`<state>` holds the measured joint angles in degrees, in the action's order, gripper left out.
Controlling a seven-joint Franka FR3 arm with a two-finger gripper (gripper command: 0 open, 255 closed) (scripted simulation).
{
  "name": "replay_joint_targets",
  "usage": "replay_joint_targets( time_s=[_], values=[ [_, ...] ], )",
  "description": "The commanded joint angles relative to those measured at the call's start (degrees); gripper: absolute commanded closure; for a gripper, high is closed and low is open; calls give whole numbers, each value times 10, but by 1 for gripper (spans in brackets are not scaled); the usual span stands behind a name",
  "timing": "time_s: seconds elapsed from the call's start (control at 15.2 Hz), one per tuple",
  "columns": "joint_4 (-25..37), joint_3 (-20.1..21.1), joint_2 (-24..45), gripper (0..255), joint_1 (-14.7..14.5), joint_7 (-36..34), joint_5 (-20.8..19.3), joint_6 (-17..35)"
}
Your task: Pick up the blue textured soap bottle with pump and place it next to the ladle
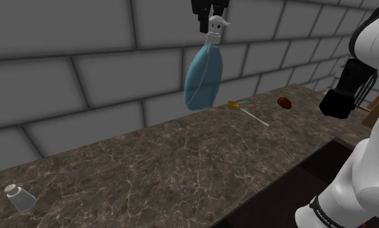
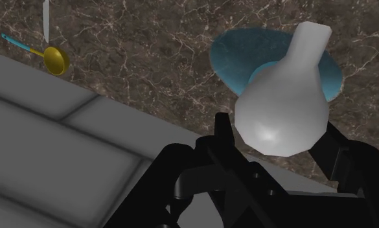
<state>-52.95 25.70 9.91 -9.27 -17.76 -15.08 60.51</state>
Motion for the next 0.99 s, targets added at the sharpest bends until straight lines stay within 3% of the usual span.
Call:
replay_joint_targets(
  time_s=[0.0, 0.4, 0.92],
  values=[
    [-64, -11, -39, 255, 31, 23, 23, 34],
    [-242, -68, -140, 255, 100, 116, 70, 134],
    [-383, -141, -200, 255, 148, 223, 83, 232]
  ],
)
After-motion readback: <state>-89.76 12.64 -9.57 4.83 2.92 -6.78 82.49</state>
